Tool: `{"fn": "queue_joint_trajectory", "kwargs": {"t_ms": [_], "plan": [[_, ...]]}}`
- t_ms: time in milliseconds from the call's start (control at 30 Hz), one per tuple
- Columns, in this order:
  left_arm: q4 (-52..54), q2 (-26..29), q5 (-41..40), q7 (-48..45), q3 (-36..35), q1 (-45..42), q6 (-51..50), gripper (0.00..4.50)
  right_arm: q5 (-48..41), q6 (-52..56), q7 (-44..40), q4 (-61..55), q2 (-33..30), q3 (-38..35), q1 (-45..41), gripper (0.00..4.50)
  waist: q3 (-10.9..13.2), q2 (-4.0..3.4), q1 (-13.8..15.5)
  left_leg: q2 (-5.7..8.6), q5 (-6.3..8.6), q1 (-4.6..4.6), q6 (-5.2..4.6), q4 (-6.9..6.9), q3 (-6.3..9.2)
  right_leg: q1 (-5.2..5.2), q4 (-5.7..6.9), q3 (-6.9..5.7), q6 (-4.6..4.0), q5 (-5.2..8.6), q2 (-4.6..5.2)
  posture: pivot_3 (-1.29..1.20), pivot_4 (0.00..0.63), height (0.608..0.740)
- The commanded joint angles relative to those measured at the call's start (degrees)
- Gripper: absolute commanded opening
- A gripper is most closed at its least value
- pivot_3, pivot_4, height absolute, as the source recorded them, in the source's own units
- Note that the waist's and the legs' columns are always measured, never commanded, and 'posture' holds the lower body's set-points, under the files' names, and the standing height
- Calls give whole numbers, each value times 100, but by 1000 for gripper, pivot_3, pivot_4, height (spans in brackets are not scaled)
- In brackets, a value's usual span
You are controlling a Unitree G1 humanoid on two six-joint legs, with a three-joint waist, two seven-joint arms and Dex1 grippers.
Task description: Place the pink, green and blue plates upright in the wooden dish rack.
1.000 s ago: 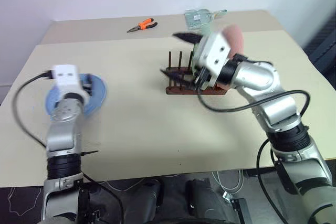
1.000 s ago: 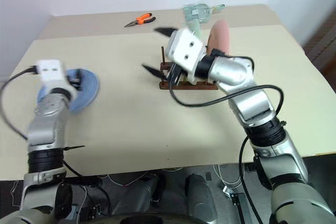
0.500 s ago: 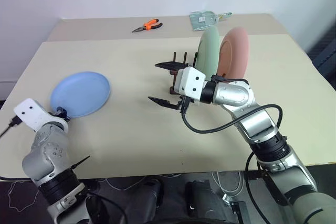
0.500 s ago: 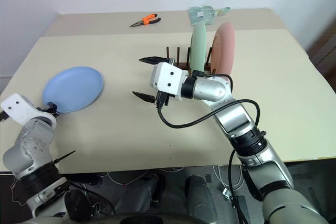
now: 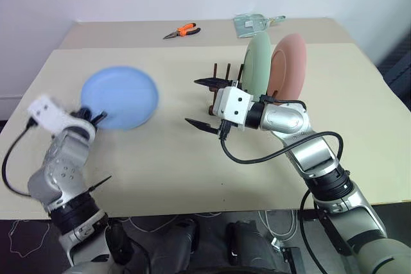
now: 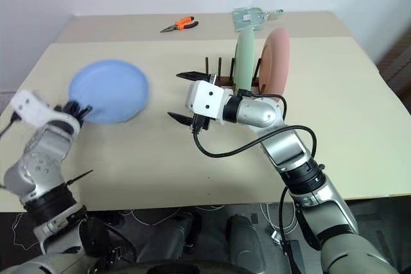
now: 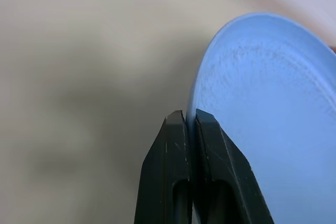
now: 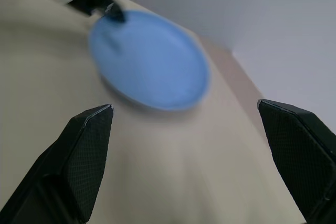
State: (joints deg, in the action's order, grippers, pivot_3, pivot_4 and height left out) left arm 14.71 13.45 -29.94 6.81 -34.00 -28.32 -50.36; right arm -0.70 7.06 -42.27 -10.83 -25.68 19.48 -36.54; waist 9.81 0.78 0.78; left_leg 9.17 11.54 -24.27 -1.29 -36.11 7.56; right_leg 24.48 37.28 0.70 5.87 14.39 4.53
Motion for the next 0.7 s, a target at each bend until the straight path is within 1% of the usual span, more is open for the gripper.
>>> {"fn": "queue_joint_trajectory", "kwargs": {"t_ms": [33, 167, 233, 367, 400, 433, 467, 500, 533, 567, 600, 700], "plan": [[610, 374, -31, -321, 736, -532, 27, 44, 306, -338, 88, 10, 98, 38, -195, 4500, 0, 0, -12, 0, -1, 0, 1, 1, 0, 0, 0, 0, 0, 0, 0, 0, 150, 727], [803, 745, 37, -488, 1405, -971, -340, 44, 1130, -867, 394, 588, 176, 324, -481, 4500, -1, -2, -86, -1, -8, 4, 12, 13, -5, 5, 4, 7, -1, 0, -2, 0, 150, 727], [849, 741, -33, -469, 1486, -1115, -466, 44, 1515, -1158, 644, 986, 238, 412, -667, 4500, -1, -2, -121, -1, -11, 8, 16, 17, -6, 6, 7, 9, -2, 1, -3, 0, 150, 727], [992, 765, -110, -565, 1666, -1224, -655, 44, 2002, -1434, 984, 1659, 398, 503, -970, 4500, 0, -2, -143, -2, -19, 8, 12, 18, -6, 8, 11, 9, -3, 0, -6, 0, 150, 727], [1015, 758, -118, -574, 1679, -1216, -686, 10, 2088, -1516, 1018, 1758, 405, 525, -996, 4247, 0, -2, -140, -2, -19, 8, 12, 18, -5, 8, 11, 9, -3, 0, -6, 0, 150, 727], [1056, 745, -122, -579, 1690, -1178, -708, 0, 2130, -1551, 1036, 1824, 429, 527, -997, 3888, 0, -2, -139, -2, -19, 8, 12, 18, -5, 7, 9, 9, -3, 0, -6, 0, 150, 727], [1090, 729, -132, -575, 1677, -1135, -730, 0, 2158, -1569, 1050, 1865, 458, 519, -989, 3694, 0, -1, -140, -2, -19, 8, 13, 18, -5, 7, 9, 9, -3, 0, -6, 0, 150, 727], [1115, 716, -138, -572, 1664, -1106, -747, 0, 2180, -1585, 1058, 1893, 483, 506, -982, 3231, 0, -2, -140, -2, -19, 8, 13, 18, -5, 7, 8, 9, -3, 0, -6, 0, 150, 727], [1137, 687, -174, -584, 1626, -1082, -752, 0, 2191, -1596, 1056, 1906, 507, 492, -965, 2632, 0, -2, -140, -1, -19, 8, 13, 18, -5, 7, 9, 9, -3, 0, -6, 0, 150, 727], [1156, 631, -251, -604, 1560, -1070, -745, 0, 2208, -1615, 1054, 1914, 524, 481, -949, 2203, 0, -2, -140, -2, -19, 8, 13, 18, -5, 7, 9, 9, -3, 0, -6, 0, 150, 727], [1180, 579, -331, -630, 1500, -1060, -731, 0, 2228, -1632, 1055, 1918, 535, 477, -937, 1613, 0, -2, -140, -2, -19, 8, 14, 18, -5, 6, 10, 9, -3, 0, -6, 0, 150, 727], [1232, 485, -441, -676, 1397, -963, -645, 974, 2275, -1660, 1071, 1897, 563, 472, -904, 130, 0, -1, -140, -2, -18, 8, 15, 17, -4, 7, 9, 9, -3, 0, -7, 0, 150, 727]]}}
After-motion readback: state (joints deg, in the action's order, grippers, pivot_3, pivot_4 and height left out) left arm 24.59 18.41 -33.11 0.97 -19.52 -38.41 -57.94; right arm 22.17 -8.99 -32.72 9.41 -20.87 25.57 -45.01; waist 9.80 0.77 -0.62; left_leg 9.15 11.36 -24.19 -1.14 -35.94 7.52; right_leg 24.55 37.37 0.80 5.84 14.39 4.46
